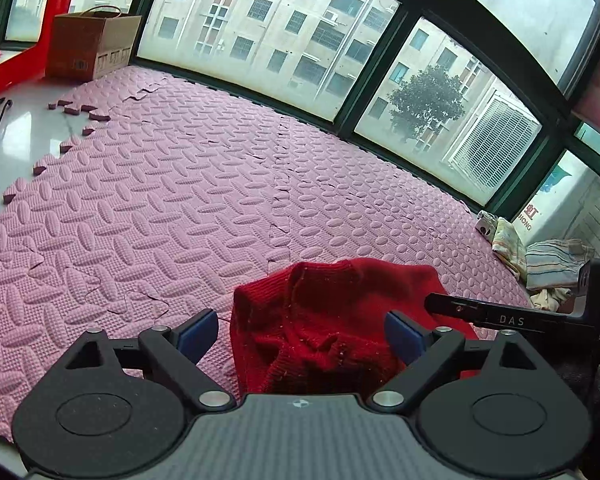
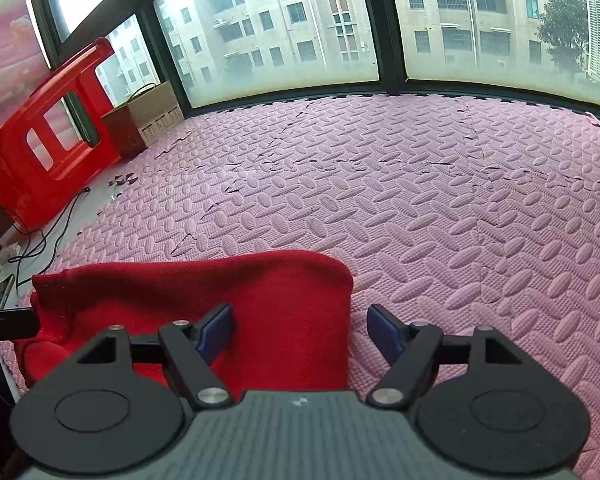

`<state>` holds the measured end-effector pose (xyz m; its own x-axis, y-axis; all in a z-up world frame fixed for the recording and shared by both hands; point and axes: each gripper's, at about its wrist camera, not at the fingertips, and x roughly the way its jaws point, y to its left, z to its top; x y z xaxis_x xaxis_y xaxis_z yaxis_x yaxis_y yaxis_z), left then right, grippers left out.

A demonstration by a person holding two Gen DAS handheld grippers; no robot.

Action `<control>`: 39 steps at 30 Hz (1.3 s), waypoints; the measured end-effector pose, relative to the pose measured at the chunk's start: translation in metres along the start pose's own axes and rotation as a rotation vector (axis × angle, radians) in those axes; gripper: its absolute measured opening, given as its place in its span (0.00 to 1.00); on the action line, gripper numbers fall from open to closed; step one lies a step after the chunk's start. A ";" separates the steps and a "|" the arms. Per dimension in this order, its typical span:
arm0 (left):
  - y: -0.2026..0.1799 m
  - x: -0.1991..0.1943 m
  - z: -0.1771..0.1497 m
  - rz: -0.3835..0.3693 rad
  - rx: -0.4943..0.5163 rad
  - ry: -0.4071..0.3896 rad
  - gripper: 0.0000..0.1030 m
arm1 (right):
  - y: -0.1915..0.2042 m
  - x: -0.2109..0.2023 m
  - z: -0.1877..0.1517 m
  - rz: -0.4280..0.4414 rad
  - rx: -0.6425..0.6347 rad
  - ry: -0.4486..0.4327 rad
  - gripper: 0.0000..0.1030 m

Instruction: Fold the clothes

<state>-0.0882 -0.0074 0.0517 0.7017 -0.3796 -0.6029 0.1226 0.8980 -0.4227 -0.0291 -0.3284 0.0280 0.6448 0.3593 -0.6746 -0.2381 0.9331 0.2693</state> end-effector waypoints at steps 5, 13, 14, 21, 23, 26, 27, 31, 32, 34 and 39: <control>0.010 0.009 -0.002 -0.046 -0.080 0.056 0.81 | -0.012 0.005 -0.002 0.058 0.094 0.029 0.72; 0.021 0.023 0.000 -0.105 -0.126 0.134 0.48 | -0.016 0.009 -0.006 0.114 0.160 0.044 0.51; 0.020 0.022 0.002 -0.111 -0.116 0.132 0.43 | -0.016 0.006 -0.007 0.117 0.167 0.035 0.46; -0.004 0.023 0.020 -0.139 -0.012 0.110 0.23 | -0.024 -0.027 -0.011 0.083 0.203 -0.069 0.29; -0.016 0.031 0.029 -0.161 0.016 0.111 0.21 | -0.030 -0.039 -0.010 0.057 0.206 -0.097 0.27; -0.037 0.050 0.039 -0.186 0.048 0.123 0.19 | -0.044 -0.054 -0.007 0.001 0.214 -0.138 0.26; -0.046 0.059 0.041 -0.196 0.060 0.128 0.18 | -0.050 -0.059 -0.006 -0.022 0.219 -0.149 0.26; -0.084 0.092 0.051 -0.235 0.107 0.150 0.18 | -0.079 -0.075 0.001 -0.107 0.237 -0.185 0.26; -0.094 0.101 0.053 -0.246 0.120 0.155 0.18 | -0.086 -0.079 0.004 -0.129 0.240 -0.195 0.26; -0.114 0.116 0.058 -0.264 0.145 0.160 0.18 | -0.106 -0.088 0.009 -0.171 0.253 -0.218 0.26; -0.159 0.159 0.060 -0.298 0.210 0.197 0.19 | -0.149 -0.096 0.017 -0.271 0.287 -0.232 0.26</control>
